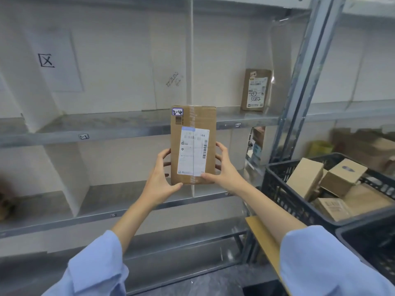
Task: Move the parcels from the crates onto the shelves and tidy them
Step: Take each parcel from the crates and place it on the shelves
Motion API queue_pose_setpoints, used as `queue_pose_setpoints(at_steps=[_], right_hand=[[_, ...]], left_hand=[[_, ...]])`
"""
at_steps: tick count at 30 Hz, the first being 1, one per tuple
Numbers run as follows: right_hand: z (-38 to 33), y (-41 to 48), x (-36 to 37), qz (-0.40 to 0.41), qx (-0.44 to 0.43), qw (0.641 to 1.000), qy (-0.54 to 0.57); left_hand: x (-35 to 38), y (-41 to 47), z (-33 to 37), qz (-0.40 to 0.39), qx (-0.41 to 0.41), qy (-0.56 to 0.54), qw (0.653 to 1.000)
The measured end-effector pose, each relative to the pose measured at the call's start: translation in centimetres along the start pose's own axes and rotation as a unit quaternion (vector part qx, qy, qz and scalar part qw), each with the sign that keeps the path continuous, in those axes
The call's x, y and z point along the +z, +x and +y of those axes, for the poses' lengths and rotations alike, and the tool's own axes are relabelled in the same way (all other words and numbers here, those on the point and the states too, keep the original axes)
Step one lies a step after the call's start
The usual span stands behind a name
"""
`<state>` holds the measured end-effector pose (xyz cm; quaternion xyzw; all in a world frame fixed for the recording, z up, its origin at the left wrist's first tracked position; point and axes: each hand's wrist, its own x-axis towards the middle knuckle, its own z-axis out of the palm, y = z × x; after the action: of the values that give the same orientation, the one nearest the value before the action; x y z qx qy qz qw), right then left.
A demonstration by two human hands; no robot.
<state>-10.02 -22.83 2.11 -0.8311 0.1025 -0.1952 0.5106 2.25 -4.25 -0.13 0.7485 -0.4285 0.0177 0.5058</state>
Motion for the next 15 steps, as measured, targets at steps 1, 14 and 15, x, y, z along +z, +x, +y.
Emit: queue_pose_setpoints(at_steps=[1,14,15], right_hand=[[0.2,-0.2,-0.3,0.011,0.004,1.0,-0.006],[4.0,-0.7,-2.4,0.101,0.066,0.993,-0.019],[4.3,-0.8,-2.5,0.103,0.071,0.992,-0.017]], left_hand=[[0.4,0.3,0.0,-0.005,0.006,0.004,1.0],[4.2,2.6,-1.9,-0.077,0.049,-0.021,0.996],[4.5,2.7,-2.0,-0.083,0.051,-0.022,0.995]])
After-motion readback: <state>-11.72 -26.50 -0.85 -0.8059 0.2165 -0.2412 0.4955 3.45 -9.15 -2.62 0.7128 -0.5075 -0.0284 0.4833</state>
